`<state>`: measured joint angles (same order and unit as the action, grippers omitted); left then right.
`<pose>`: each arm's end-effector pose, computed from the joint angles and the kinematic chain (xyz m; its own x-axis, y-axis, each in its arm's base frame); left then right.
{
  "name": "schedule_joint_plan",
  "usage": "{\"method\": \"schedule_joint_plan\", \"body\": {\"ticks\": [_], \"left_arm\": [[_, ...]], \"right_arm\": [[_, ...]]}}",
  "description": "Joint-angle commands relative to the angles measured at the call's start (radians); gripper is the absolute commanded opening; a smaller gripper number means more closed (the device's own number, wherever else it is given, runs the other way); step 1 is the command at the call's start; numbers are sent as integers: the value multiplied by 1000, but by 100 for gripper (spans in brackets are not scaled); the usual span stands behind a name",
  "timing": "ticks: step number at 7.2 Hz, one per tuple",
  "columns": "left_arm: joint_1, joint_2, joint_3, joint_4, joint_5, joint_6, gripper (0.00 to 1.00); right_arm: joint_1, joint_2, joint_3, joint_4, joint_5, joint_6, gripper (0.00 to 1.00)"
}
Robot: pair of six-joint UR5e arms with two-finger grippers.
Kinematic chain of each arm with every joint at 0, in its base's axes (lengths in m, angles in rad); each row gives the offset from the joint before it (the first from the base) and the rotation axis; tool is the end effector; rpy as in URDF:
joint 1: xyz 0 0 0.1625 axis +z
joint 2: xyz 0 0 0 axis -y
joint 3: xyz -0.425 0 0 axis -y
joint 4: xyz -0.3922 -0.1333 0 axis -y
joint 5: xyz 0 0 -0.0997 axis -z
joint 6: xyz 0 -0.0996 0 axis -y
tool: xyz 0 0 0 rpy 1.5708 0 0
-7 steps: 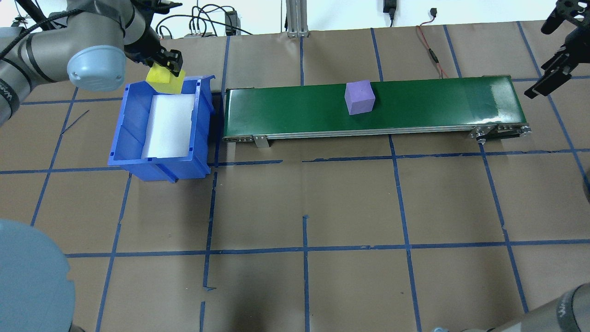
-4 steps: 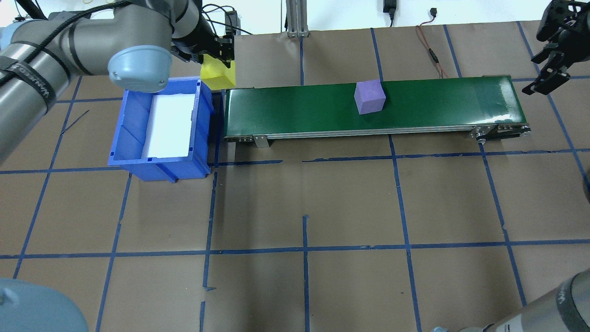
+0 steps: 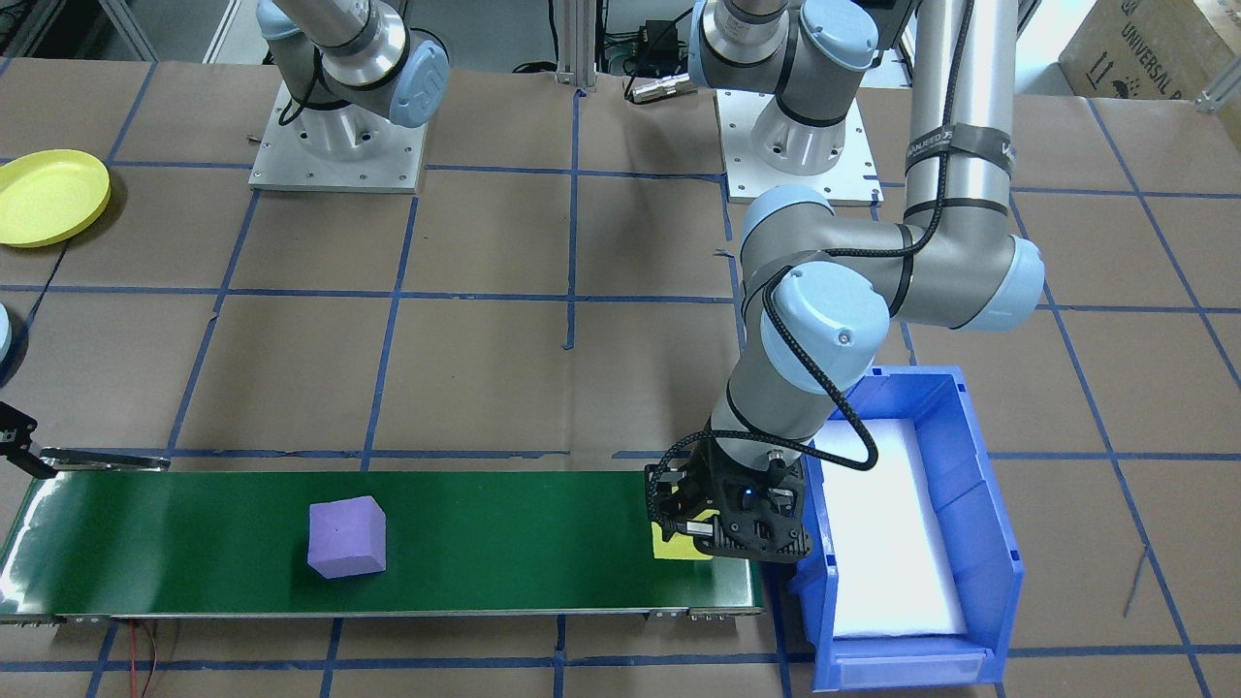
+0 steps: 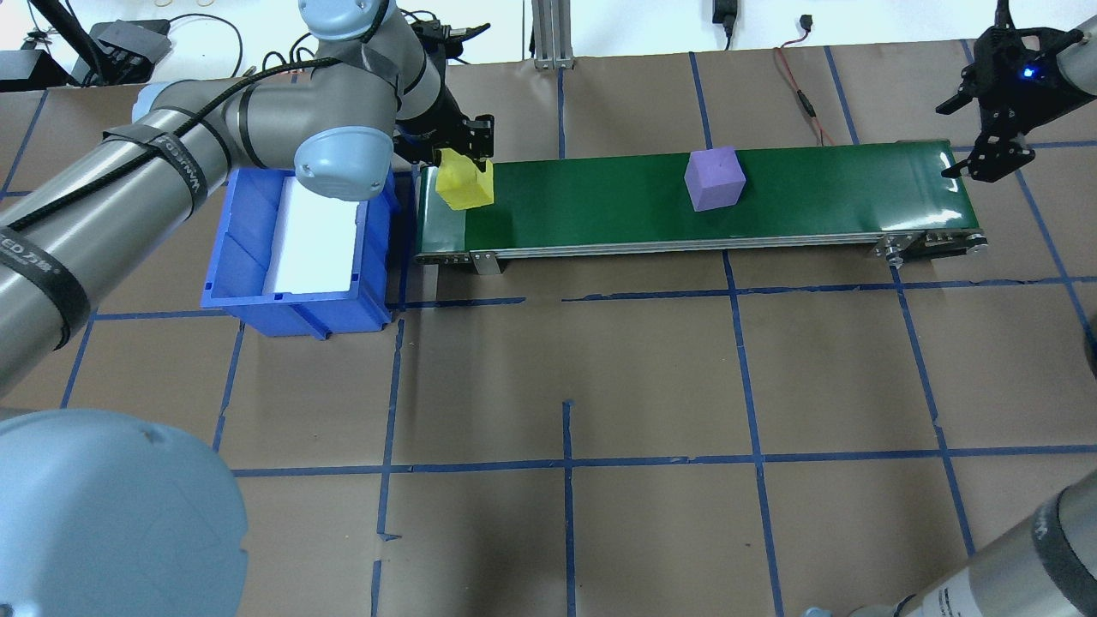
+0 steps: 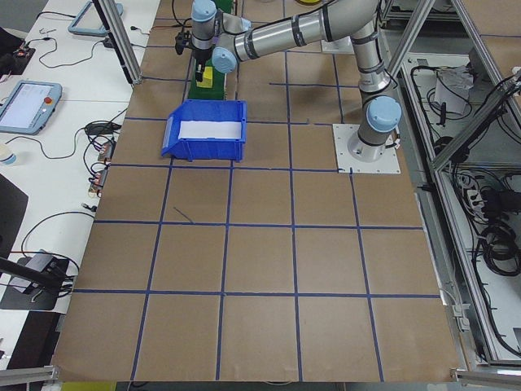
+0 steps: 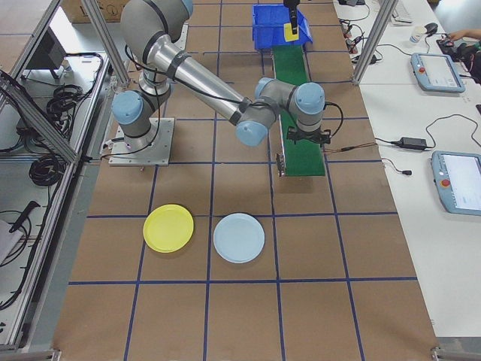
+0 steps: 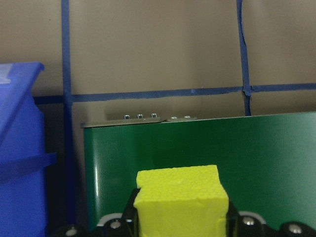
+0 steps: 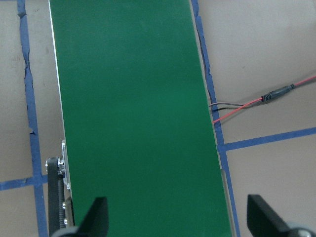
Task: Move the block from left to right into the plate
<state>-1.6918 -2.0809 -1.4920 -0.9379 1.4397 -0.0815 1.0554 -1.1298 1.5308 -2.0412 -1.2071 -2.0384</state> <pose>-0.2275 -0.6586 0.2926 -0.9874 0.0660 0.1439 0.0380 0.9812 -0.1891 -0.1728 -0.6473 0.3078 -0.0669 -0.9728 0.2219 -0.9584 0.0008 -0.2855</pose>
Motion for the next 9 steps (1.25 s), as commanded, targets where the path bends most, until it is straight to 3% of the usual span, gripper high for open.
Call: {"method": "schedule_joint_plan", "body": {"ticks": [1, 3, 4, 5, 7, 9], "left_arm": [[-3, -21, 4, 5, -12, -1, 100], [-2, 59, 7, -30, 1, -55, 100], [1, 118, 9, -89, 36, -53, 100], [20, 186, 9, -172, 65, -52, 100], [131, 313, 6, -350, 65, -43, 100], [161, 457, -10, -563, 85, -35, 100]], "right_arm": [[0, 19, -1, -1, 52, -97, 100], [2, 15, 17, -1, 86, -117, 100], [6, 9, 34, 1, 84, -118, 100], [6, 8, 37, 1, 84, -120, 100], [12, 8, 38, 10, 84, -118, 100], [17, 10, 35, 12, 86, -118, 100]]}}
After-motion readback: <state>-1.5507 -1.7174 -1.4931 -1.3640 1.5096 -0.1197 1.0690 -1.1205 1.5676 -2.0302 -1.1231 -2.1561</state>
